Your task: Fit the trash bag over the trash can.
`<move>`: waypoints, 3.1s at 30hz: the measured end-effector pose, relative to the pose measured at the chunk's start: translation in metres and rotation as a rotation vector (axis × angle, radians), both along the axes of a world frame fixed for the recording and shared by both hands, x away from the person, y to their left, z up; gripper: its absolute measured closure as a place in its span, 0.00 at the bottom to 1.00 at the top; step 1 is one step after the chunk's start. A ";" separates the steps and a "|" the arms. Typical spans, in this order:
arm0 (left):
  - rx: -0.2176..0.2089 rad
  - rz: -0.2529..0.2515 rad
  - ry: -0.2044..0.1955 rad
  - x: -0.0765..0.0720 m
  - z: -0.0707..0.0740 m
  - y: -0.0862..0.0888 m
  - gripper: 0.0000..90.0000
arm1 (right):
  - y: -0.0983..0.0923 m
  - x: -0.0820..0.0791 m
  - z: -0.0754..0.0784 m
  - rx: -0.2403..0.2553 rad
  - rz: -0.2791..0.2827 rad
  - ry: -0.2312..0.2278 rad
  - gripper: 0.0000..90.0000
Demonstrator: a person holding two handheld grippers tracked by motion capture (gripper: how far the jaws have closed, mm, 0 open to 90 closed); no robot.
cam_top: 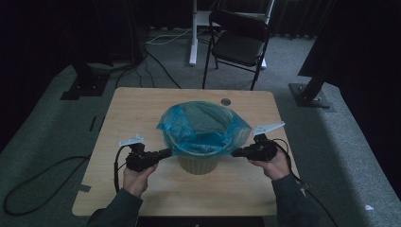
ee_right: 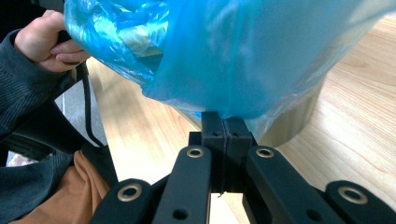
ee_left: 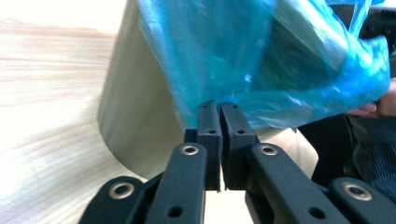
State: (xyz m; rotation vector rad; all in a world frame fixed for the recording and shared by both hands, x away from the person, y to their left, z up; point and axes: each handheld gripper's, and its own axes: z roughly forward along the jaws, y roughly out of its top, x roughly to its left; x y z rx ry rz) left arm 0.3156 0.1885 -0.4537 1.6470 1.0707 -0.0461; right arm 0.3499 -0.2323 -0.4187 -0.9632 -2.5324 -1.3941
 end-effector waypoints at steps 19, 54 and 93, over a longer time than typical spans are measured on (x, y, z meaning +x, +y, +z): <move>-0.017 0.107 -0.125 -0.002 0.039 0.030 0.66 | -0.030 -0.014 0.039 0.023 -0.053 -0.137 0.69; 0.032 0.161 -0.165 0.025 0.056 0.011 0.62 | 0.003 0.024 -0.007 -0.274 -0.172 -0.080 1.00; 0.145 0.260 -0.223 0.047 0.059 0.003 0.92 | -0.025 -0.002 0.062 -0.122 -0.168 -0.263 0.66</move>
